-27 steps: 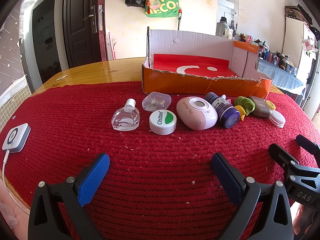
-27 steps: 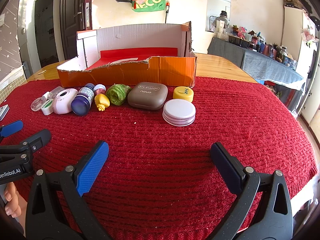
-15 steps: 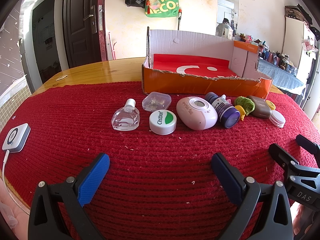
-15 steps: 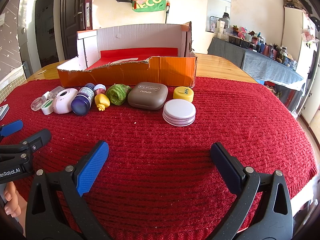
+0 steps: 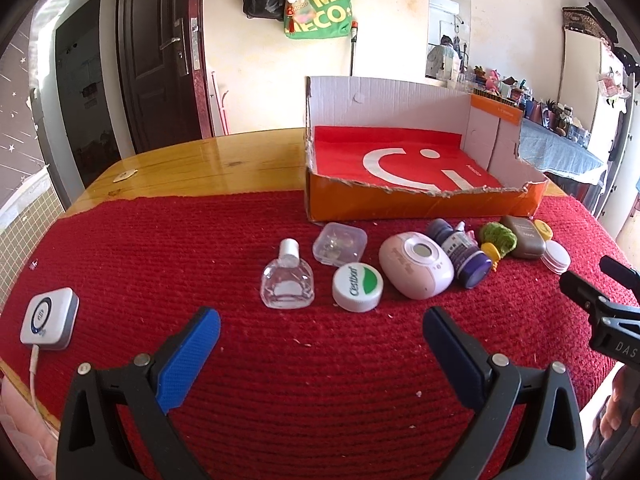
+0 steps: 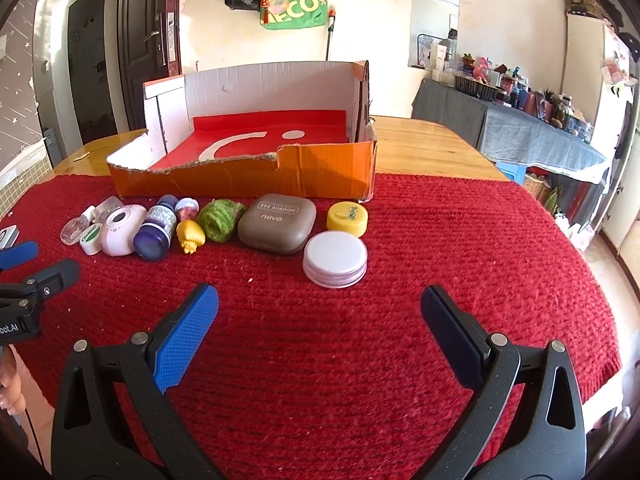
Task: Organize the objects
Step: 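Move both grippers open toward the row of items before the box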
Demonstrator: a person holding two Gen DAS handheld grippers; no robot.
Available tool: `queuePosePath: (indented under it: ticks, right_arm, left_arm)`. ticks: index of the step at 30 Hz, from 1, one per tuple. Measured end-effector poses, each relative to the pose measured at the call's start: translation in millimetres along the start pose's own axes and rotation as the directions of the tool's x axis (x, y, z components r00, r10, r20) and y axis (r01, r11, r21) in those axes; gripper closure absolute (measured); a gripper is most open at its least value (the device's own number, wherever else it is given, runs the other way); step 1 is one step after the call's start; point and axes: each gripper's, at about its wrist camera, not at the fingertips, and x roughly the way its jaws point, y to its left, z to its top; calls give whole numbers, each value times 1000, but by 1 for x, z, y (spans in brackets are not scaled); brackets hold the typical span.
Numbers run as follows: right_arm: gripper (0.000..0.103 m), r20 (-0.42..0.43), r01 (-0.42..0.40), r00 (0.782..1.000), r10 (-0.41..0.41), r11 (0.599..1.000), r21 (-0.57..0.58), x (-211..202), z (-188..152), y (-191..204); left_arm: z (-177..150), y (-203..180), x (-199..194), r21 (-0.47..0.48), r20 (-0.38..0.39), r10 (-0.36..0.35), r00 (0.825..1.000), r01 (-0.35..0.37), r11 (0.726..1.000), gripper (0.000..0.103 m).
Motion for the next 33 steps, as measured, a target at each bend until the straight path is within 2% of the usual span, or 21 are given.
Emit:
queuePosePath:
  ticks: [6, 10, 21, 30, 33]
  right_arm:
    - [0, -36, -15, 999, 16, 1000, 28, 11, 15, -24]
    - [0, -55, -15, 998, 15, 1000, -2, 16, 20, -30]
    - [2, -101, -32, 994, 29, 999, -34, 29, 21, -29]
    - [20, -132, -69, 989, 62, 997, -43, 38, 19, -26]
    - [24, -138, -81, 988, 72, 995, -60, 40, 17, -22]
  left_arm:
    - [21, 26, 8, -31, -31, -35, 999, 34, 999, 2]
    - [29, 38, 15, -34, -60, -32, 998, 30, 999, 4]
    - [24, 48, 43, -16, -179, -61, 982, 59, 998, 15]
    - [21, 47, 49, -8, -186, -50, 981, 49, 999, 19]
    - [21, 45, 48, 8, -182, -49, 982, 52, 999, 26]
